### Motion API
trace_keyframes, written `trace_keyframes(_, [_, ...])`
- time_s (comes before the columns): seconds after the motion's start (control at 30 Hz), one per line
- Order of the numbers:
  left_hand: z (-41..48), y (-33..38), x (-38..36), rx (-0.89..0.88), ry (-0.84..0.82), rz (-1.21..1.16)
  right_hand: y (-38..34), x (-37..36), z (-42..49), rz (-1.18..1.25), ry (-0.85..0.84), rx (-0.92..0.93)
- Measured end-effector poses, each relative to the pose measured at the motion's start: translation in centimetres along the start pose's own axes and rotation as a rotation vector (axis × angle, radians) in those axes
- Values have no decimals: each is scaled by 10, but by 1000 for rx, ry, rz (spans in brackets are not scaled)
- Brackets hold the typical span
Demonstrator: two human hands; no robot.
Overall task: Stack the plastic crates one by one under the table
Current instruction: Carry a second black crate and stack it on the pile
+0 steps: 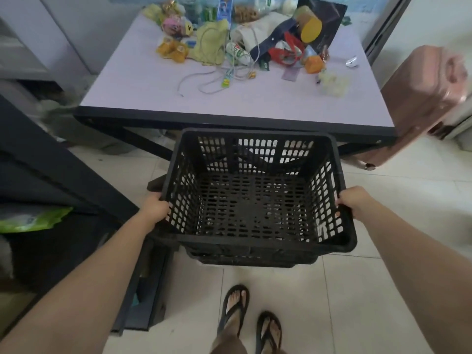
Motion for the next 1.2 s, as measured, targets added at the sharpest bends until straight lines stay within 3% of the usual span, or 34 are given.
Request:
trace_keyframes(0.2, [-10, 7, -11, -23, -18, 96, -6, 15, -3, 46, 46, 119])
trace_keyframes(0.43, [-13, 18, -6, -30, -39, 204, -14, 5, -25, -207, 11, 241])
trace_keyframes(0.57, [-27, 55, 13, -136, 75, 187, -25, 0, -44, -401, -64, 320])
trace_keyframes(0.7, [-66, 67, 19, -250, 68, 196, -22, -3, -75, -451, -205, 385])
trace_keyframes(0.8, [-104, 57, 18, -294, 53, 199, -8, -1, -101, -464, -345, 376])
trace_keyframes(0.97, [-188, 19, 32, -380, 132, 153, 5, 11, -150, -497, -336, 531])
trace_keyframes(1.2, [-287, -72, 74, -302, 196, 192, 48, 11, -240, -565, -503, 591])
Point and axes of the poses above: each hand's wrist, its own z-axis towards the middle knuckle, its own x-axis out of the back of the hand, y = z × x, the point moved 10 cm from there along z, towards the middle knuckle, and after that the axes turned 9 degrees about y, right-handed, at the moved point
